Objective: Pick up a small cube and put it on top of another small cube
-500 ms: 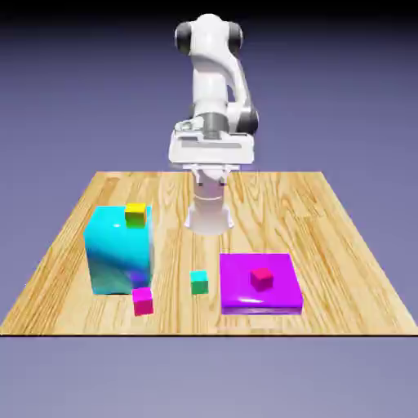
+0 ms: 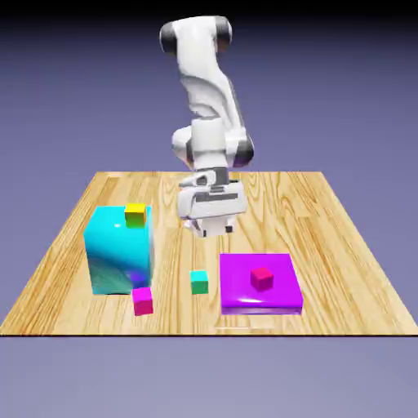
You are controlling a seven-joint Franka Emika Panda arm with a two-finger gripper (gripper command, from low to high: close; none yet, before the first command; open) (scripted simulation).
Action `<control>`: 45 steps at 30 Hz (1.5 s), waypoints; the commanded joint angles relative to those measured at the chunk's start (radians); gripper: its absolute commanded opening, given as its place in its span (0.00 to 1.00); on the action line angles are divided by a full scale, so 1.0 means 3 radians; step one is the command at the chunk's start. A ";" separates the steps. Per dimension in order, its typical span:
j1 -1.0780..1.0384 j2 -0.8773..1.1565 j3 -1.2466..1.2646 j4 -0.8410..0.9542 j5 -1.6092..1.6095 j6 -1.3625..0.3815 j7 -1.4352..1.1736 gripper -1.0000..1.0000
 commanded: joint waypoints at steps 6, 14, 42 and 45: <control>0.0572 0.0383 -0.0621 -0.0019 -0.0216 -0.0098 -0.0870 0.50; 0.1335 0.0894 -0.1448 -0.0043 -0.0504 -0.0229 -0.2030 0.50; 0.0379 0.1717 -0.0273 0.0061 0.0462 0.0308 -0.3055 0.00; 0.0680 0.1536 -0.0635 0.0032 0.0191 0.0159 -0.2865 0.00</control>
